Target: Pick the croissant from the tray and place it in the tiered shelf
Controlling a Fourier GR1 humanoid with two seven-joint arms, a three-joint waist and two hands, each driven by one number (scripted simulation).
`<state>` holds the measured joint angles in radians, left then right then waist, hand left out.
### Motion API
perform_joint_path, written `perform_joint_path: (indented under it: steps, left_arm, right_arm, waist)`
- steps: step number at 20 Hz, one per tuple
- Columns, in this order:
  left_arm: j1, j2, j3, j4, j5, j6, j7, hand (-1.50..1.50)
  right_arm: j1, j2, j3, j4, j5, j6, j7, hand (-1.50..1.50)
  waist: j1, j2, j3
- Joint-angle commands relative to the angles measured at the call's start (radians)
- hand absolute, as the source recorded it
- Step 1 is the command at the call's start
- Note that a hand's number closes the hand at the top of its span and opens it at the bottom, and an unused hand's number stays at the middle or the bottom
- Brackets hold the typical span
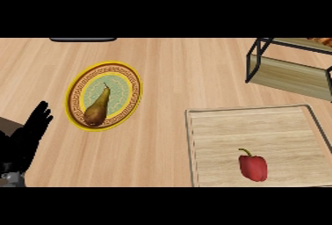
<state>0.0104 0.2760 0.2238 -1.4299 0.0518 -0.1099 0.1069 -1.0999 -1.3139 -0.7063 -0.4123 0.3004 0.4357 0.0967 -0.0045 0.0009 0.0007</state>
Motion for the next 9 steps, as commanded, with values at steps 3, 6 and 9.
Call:
perform_joint_path:
  steps: [3,6,9]
  left_arm:
    - [0.019,0.005,0.016,0.015,-0.007,0.004,-0.029,0.00]
    - [0.008,0.018,0.033,0.014,0.015,-0.009,-0.006,0.00]
    - [0.000,0.001,0.011,-0.001,-0.001,0.007,0.015,0.00]
  right_arm:
    - [0.150,-0.253,-0.080,0.121,-0.035,0.198,-0.059,-1.50]
    - [0.198,-0.354,-0.105,0.179,-0.048,0.309,-0.089,-1.50]
    - [0.261,-0.400,-0.126,0.222,-0.045,0.312,-0.168,-1.50]
  waist:
    - [-0.027,-0.001,0.004]
    - [-0.027,-0.003,0.004]
    - [-0.031,-0.002,0.007]
